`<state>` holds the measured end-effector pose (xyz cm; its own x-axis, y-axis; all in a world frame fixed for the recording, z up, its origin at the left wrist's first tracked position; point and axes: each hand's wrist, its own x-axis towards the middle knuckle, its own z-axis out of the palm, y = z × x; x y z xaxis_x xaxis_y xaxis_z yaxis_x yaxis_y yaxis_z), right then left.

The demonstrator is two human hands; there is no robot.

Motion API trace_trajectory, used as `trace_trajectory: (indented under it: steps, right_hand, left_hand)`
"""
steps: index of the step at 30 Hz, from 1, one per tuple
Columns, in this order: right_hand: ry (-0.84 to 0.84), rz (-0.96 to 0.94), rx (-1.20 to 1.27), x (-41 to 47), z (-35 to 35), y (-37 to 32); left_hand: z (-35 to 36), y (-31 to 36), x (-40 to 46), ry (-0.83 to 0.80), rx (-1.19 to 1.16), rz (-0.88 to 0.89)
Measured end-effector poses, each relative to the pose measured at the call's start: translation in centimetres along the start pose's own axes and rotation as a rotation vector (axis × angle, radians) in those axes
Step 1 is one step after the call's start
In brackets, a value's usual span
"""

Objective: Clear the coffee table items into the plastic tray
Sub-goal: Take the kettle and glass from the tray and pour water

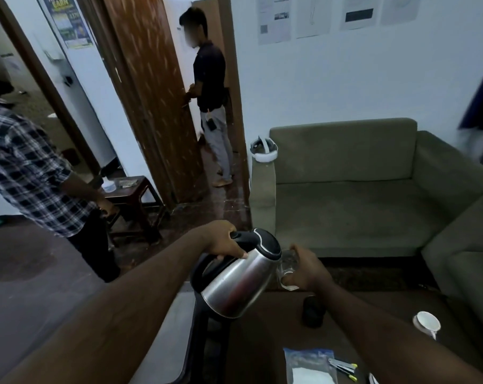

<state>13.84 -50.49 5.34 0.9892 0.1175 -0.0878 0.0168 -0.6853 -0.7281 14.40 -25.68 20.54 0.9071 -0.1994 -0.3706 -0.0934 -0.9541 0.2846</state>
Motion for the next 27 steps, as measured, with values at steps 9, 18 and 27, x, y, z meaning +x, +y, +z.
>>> trace_trajectory:
  steps: [9,18,27]
  right_hand:
    - [0.019,-0.007,0.032,-0.2,-0.5,0.6]
    - [0.032,0.003,0.081,-0.6,-0.5,1.3]
    - [0.036,0.016,0.044,-0.9,-0.4,1.9]
  left_hand:
    - [-1.0,2.9,0.6,-0.053,0.099,0.023]
    - [-2.4,4.9,0.3,-0.085,0.222,0.008]
    - [-3.5,6.1,-0.1,-0.117,0.279,0.005]
